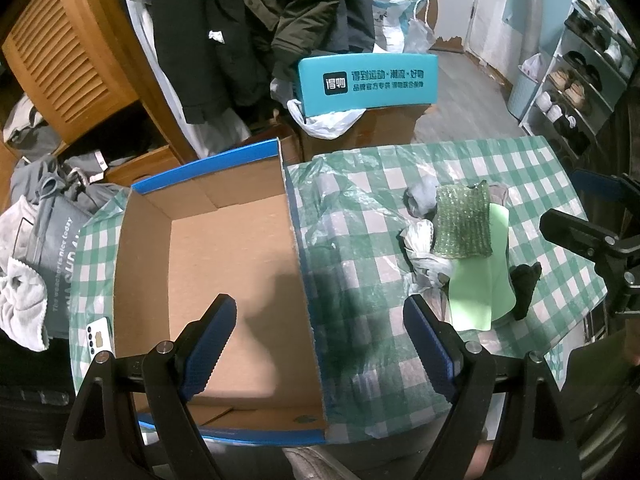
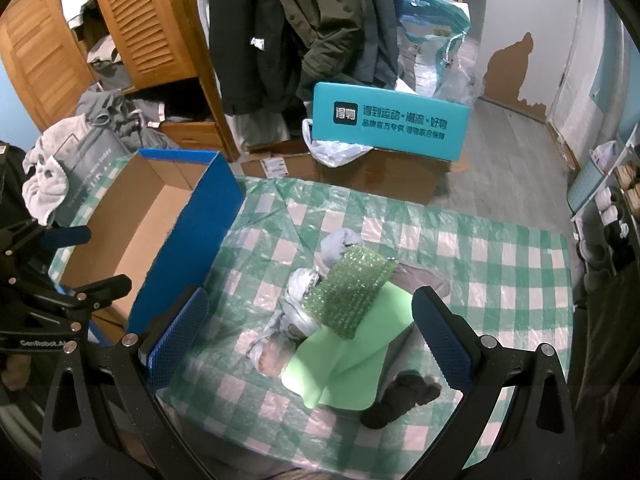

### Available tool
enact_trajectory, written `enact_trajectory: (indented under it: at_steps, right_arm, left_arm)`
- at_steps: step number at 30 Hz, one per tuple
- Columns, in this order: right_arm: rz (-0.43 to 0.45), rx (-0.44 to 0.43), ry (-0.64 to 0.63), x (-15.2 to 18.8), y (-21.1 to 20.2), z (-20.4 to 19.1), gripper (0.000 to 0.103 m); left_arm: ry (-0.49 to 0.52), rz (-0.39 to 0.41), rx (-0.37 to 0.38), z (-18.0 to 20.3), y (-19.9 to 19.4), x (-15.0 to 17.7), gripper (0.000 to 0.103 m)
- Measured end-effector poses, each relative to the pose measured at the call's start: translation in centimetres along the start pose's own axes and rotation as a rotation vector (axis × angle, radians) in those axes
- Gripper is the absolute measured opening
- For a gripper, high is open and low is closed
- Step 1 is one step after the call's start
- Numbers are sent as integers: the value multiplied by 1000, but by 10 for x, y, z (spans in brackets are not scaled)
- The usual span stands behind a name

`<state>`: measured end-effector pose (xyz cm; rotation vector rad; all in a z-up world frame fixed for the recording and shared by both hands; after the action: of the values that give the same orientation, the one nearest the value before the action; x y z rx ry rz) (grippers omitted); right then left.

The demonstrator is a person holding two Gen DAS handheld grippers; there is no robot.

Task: Organize soft objects

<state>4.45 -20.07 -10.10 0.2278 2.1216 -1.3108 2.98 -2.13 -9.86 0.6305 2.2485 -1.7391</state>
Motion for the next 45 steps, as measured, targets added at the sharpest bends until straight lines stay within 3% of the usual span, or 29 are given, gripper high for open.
enact_trajectory:
  at_steps: [7,14,32,45]
  right_arm:
    - [-2,9,24,2,-3,13,101]
    - [-21,39,71,13,-1,38,101]
    - [-138,103,262,74,18,120,101]
    - [-250,111,335,113,45,143,101]
  left_arm:
    - [22,-31,7,10,10,-7,87]
    - [28,-111,26,23,29,-7,87]
    - [91,-230,58,76,68,-1,87]
    - [132,-294,74,108,93,8,87]
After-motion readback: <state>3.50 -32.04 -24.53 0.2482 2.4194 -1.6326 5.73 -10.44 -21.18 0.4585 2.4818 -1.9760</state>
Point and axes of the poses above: each gripper's, at about its wrist camera, not at the fingertips, and y roughly the way its jaws point, z to its right, x to its underside, the point moved 9 cm from there along y, roughly the way its jaws point, and after that the axes turned 13 degrees about -x, right-handed, at the moved point
